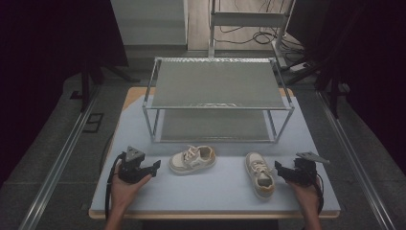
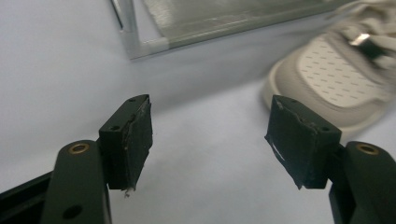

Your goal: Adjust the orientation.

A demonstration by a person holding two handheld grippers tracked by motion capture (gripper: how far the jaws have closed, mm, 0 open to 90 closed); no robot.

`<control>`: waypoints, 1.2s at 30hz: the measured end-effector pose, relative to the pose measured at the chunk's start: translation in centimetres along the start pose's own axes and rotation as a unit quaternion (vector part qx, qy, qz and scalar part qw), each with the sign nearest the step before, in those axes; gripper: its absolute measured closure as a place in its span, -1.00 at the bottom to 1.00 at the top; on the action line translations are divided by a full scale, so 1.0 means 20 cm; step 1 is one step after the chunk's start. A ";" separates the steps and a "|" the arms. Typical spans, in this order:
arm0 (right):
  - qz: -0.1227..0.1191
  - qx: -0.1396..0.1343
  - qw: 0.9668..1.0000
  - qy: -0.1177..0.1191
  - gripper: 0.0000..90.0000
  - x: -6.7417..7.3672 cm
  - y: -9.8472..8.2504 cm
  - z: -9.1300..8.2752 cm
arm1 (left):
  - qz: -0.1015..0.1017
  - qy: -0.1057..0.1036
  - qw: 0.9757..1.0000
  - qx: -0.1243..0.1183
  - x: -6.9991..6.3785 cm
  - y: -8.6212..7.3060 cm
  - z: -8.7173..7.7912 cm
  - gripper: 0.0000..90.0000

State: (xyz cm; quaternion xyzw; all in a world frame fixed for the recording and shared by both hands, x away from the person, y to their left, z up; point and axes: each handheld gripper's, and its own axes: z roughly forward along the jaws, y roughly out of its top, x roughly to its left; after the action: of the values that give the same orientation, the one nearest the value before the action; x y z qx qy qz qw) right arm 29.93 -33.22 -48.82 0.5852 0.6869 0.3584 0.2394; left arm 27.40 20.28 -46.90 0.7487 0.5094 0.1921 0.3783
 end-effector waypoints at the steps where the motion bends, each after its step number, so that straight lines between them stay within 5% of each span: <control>1: 0.003 -0.007 1.000 0.010 -0.70 0.00 0.01 -0.02 | 0.002 -0.003 1.000 -0.004 -0.01 0.00 -0.02 -0.29; 9: -0.047 -0.055 0.995 0.068 -0.21 0.06 0.06 -0.18 | -0.004 -0.015 1.000 -0.024 -0.01 0.01 -0.10 -0.25; 13: -0.045 -0.073 0.991 0.101 0.14 0.11 0.10 -0.23 | -0.003 -0.021 1.000 -0.018 -0.03 0.01 -0.09 -0.24; 22: -0.087 -0.063 0.980 0.170 0.86 0.33 0.16 -0.27 | 0.001 -0.030 1.000 -0.007 -0.06 0.01 -0.07 -0.22; 29: -0.115 -0.052 0.971 0.205 0.97 0.54 0.20 -0.20 | -0.001 -0.038 0.999 -0.006 -0.05 0.01 -0.08 -0.21; 36: -0.127 -0.032 0.967 0.220 0.98 0.76 0.24 -0.08 | 0.001 -0.047 0.999 -0.005 -0.06 0.01 -0.09 -0.22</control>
State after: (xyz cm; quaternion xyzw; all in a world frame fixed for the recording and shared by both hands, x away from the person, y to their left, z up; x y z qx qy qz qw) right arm 28.80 -18.37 -42.75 0.3918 0.7794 0.4671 0.1443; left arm 25.72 19.88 -45.47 0.7554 0.4894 0.1597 0.4054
